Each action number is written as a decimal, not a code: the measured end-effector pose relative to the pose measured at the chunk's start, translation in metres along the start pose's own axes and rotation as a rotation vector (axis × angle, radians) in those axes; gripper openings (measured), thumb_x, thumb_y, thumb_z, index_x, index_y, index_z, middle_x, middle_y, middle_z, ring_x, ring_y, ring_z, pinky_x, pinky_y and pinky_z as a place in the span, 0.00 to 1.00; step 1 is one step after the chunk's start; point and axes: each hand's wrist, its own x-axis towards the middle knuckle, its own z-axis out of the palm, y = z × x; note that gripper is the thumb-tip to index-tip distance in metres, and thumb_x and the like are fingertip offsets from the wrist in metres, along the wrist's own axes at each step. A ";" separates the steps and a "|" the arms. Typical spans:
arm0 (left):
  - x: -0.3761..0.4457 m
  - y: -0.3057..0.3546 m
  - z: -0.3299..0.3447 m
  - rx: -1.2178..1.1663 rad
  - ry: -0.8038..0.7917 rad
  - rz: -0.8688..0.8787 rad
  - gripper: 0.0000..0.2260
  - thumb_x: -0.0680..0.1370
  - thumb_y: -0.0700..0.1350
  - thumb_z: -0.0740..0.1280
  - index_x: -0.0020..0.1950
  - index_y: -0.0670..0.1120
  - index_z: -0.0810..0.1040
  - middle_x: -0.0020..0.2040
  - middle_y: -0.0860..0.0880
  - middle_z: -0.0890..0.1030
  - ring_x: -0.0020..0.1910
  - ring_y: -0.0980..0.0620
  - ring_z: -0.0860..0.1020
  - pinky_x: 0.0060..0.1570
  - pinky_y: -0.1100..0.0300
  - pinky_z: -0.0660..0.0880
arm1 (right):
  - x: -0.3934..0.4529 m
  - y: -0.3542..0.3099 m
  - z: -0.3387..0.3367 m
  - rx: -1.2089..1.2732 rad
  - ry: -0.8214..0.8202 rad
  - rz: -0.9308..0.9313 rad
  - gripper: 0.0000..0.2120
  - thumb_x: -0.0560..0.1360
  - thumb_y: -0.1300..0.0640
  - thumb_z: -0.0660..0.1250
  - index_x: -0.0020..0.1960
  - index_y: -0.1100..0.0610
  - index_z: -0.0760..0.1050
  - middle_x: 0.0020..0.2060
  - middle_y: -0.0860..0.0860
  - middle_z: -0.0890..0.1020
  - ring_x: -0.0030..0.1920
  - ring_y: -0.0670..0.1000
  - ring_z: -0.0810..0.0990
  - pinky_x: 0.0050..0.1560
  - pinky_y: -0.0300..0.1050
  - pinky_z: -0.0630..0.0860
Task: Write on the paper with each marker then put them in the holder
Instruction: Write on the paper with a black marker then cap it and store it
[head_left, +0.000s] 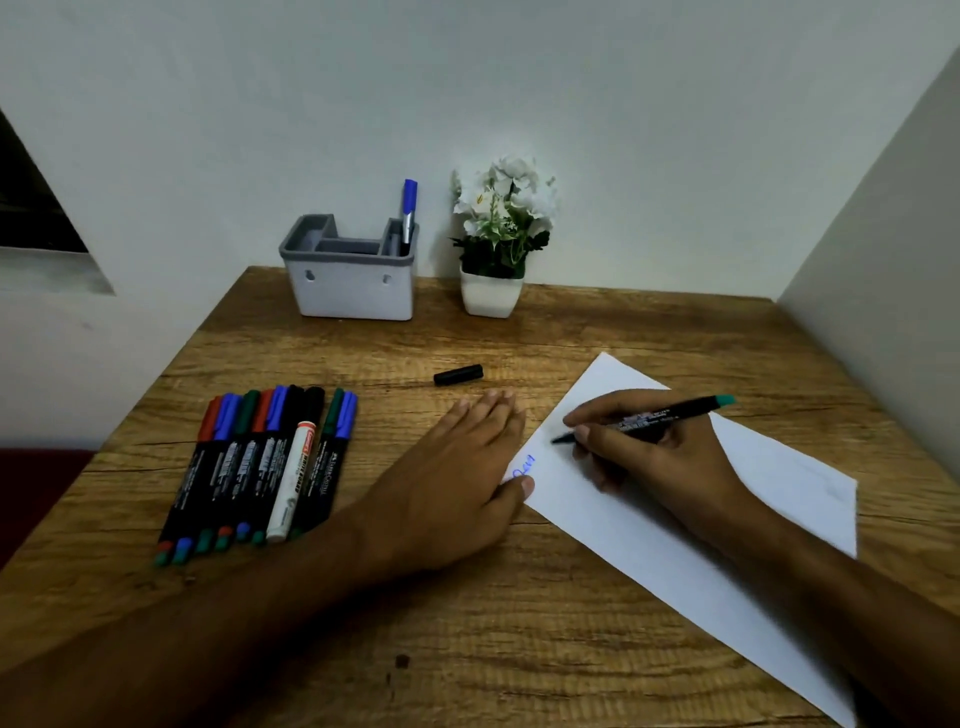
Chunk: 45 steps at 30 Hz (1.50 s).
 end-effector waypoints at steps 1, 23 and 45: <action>0.000 0.001 0.001 0.033 -0.004 -0.001 0.30 0.84 0.57 0.48 0.81 0.47 0.41 0.81 0.51 0.39 0.78 0.59 0.35 0.72 0.64 0.31 | 0.003 0.000 0.002 -0.032 -0.004 -0.022 0.05 0.76 0.69 0.72 0.47 0.62 0.86 0.36 0.58 0.86 0.31 0.53 0.82 0.33 0.44 0.78; -0.002 0.000 0.002 0.130 -0.020 0.001 0.30 0.84 0.57 0.45 0.81 0.45 0.40 0.81 0.48 0.39 0.79 0.55 0.36 0.75 0.59 0.33 | 0.013 0.006 0.019 -0.338 -0.023 -0.073 0.02 0.70 0.58 0.73 0.41 0.53 0.85 0.38 0.48 0.87 0.41 0.47 0.86 0.43 0.46 0.83; -0.002 -0.001 0.003 0.142 -0.016 0.003 0.30 0.84 0.58 0.44 0.81 0.45 0.40 0.81 0.47 0.40 0.79 0.53 0.37 0.74 0.59 0.33 | 0.013 0.000 0.024 -0.299 0.072 0.013 0.06 0.72 0.66 0.73 0.39 0.57 0.82 0.28 0.46 0.83 0.26 0.47 0.81 0.30 0.39 0.75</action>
